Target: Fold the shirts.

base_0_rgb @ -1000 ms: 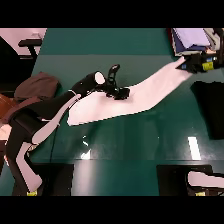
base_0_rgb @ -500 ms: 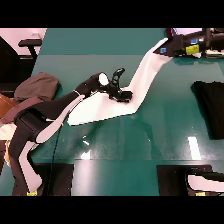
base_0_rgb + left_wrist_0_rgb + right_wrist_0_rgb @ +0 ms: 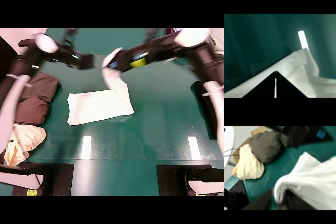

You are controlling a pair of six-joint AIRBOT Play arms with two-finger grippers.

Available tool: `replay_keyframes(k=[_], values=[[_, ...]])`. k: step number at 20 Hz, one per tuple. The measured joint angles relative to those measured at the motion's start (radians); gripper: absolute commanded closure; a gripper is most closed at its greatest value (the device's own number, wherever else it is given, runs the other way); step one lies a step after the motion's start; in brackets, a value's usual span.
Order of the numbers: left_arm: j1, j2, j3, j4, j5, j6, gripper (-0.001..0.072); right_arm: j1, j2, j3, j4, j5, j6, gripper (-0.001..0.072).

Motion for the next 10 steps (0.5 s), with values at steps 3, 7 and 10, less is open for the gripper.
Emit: replay_keyframes(k=[3, 7, 10], values=[[0.118, 0.125, 0.0, 0.059, -0.043, 0.002, 0.0682, 0.143, -0.096, 0.0, 0.0, -0.126, -0.027, 0.018], [0.216, 0.224, 0.0, 0.092, -0.085, 0.003, 0.0681, 0.164, -0.142, -0.008, -0.048, -0.106, -0.046, 0.0183], [0.243, 0.251, 0.0, 0.101, -0.124, 0.003, 0.0681, 0.082, -0.106, -0.085, -0.124, -0.052, -0.027, 0.0184]])
